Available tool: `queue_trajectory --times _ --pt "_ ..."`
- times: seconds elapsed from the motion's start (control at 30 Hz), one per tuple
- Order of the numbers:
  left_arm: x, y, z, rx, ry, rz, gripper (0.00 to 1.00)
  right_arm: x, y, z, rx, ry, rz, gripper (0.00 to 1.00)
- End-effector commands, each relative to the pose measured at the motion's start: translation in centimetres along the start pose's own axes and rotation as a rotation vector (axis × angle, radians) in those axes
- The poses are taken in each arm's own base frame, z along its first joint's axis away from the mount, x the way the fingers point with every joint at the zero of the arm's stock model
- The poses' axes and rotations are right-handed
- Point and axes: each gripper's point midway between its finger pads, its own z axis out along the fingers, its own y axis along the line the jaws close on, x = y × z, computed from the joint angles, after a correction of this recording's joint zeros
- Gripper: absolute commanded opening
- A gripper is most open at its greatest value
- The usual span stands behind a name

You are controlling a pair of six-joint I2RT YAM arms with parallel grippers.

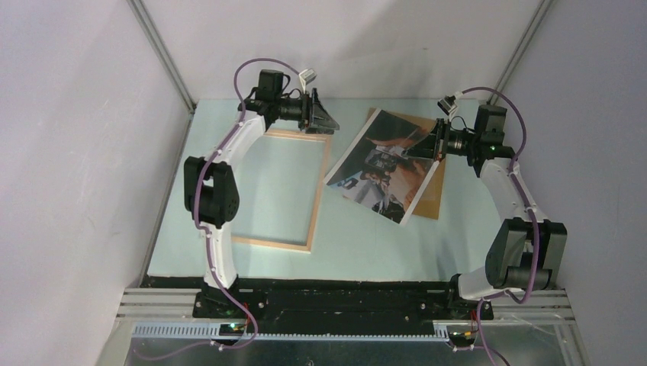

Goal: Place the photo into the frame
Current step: Pick up the photo frame item at the center of the board.

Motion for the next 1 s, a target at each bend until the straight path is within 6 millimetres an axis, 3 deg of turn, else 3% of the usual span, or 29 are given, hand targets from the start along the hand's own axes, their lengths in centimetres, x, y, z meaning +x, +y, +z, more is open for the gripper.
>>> queue_trajectory --times 0.0,0.17,0.5,0.63,0.87,0.97 --pt "-0.3 -6.9 -0.9 0.111 -0.004 0.109 0.59 -0.2 0.4 -0.2 -0.004 -0.016 -0.075 0.00" --pt "-0.1 -7.5 -1.2 0.116 -0.007 0.104 0.53 0.4 -1.3 -0.4 0.016 -0.016 -0.055 0.00" --pt "0.5 -7.3 -0.9 0.110 -0.002 0.089 0.37 0.3 -2.5 0.2 0.047 -0.023 -0.045 0.00" --pt "0.8 -7.2 -0.9 0.107 -0.001 0.090 0.27 0.2 -2.8 0.3 0.055 -0.028 -0.038 0.00" --pt "0.8 -7.5 -1.1 0.101 -0.010 0.102 0.01 0.5 -3.2 0.3 0.059 -0.027 -0.026 0.00" --pt "0.8 -7.6 -1.4 0.100 -0.014 0.109 0.00 0.8 -3.5 0.3 0.066 -0.024 -0.018 0.05"
